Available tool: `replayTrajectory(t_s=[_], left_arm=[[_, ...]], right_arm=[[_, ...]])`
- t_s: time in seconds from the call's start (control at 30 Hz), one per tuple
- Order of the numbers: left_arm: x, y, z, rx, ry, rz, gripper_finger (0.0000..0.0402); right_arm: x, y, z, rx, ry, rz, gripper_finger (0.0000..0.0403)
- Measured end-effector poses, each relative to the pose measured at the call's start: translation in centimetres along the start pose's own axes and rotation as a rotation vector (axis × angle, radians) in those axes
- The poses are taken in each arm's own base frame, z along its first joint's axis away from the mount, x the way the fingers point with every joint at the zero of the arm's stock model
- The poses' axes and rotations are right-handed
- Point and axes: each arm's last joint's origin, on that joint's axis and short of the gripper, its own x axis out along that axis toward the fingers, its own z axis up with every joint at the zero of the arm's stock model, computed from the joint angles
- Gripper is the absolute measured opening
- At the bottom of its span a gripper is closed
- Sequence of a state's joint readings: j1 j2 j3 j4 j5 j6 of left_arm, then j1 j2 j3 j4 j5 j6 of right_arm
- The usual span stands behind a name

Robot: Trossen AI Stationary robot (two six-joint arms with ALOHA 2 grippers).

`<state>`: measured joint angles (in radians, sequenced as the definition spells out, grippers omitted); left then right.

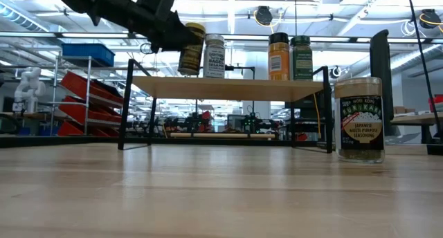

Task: Shelf spices
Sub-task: Put the yellow seasoning bottle on the shelf

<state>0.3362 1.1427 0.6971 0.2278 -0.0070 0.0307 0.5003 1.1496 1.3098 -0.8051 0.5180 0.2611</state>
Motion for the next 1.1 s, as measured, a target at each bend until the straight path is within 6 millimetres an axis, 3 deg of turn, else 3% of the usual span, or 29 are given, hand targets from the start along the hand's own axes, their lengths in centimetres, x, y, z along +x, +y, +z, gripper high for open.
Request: replayTrajectory(t_s=[0.7, 1.1], left_arm=[[1.0, 0.1, -1.0, -0.002, 0.051, -0.049, 0.0215], [1.1, 0.1, -1.1, 0.005, 0.056, -0.055, 0.0306]], right_arm=[[0.0, 0.0, 0.0, -0.002, 0.0, -0.001, 0.0341], [0.2, 0.3, -0.1, 0.046, 0.026, 0.052, 0.0341]])
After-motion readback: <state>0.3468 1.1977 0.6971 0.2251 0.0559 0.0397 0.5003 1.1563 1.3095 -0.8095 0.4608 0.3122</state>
